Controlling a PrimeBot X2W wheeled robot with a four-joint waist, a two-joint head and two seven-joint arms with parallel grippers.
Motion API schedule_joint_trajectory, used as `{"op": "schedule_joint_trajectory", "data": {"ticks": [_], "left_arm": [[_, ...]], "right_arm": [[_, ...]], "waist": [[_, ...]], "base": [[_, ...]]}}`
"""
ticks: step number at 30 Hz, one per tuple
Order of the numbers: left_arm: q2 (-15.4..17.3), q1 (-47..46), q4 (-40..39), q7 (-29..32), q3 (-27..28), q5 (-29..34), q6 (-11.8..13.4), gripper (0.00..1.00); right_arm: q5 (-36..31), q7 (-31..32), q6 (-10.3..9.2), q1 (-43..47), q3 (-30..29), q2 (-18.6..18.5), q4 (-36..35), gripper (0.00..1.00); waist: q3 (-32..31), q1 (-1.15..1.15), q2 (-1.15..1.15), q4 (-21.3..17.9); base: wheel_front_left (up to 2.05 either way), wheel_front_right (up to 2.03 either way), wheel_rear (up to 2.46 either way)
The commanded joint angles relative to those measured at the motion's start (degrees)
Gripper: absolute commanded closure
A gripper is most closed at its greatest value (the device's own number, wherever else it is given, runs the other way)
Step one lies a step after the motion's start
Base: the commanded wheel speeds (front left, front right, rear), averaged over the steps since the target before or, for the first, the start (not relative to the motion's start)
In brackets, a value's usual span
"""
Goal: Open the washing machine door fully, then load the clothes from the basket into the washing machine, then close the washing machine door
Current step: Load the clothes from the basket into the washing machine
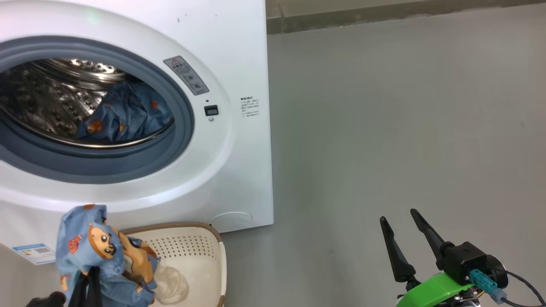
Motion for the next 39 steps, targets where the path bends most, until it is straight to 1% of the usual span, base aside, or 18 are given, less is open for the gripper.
{"op": "schedule_joint_trajectory", "data": {"ticks": [1, 7, 24, 33, 37, 39], "left_arm": [[0.7, -0.8, -1.9, -0.8, 2.1, 0.0, -0.2, 1.0], [0.6, -0.7, -2.5, -0.8, 2.1, -0.4, -0.8, 1.0], [0.6, -1.2, -3.9, -0.8, 1.0, -2.0, -0.6, 1.0], [0.6, -5.6, -7.1, -0.8, 2.7, -4.0, -0.9, 1.0], [0.6, -10.0, -7.9, -0.8, 3.0, -2.4, -1.3, 1.0], [0.6, -12.9, -7.9, -0.8, 3.9, -1.9, -1.6, 1.0]], "right_arm": [[0.4, -0.3, 0.16, -0.4, 1.5, -0.1, -1.2, 0.0], [0.9, -0.3, 0.16, -0.3, 1.4, -0.1, -1.3, 0.0], [1.3, -0.3, 0.16, -0.7, 1.2, -0.1, -1.4, 0.0], [0.9, -0.3, 0.16, -1.9, 1.2, -0.1, -2.3, 0.0], [0.4, -0.3, 0.16, -2.8, 1.0, -0.1, -2.8, 0.0], [0.3, -0.3, 0.16, -3.5, 0.9, -0.1, -3.1, 0.0]], "waist": [[-0.3, 0.0, 0.0, 0.1], [-0.6, 0.0, 0.0, 0.0], [0.5, 0.0, 0.0, 0.1], [4.8, 0.0, 0.0, -0.3], [8.4, 0.0, 0.0, -0.7], [10.5, 0.0, 0.0, -1.1]], "base": [[0.0, 0.0, 0.0], [0.0, 0.0, 0.0], [0.0, 0.0, 0.0], [0.0, 0.0, 0.0], [0.0, 0.0, 0.0], [0.0, 0.0, 0.0]]}}
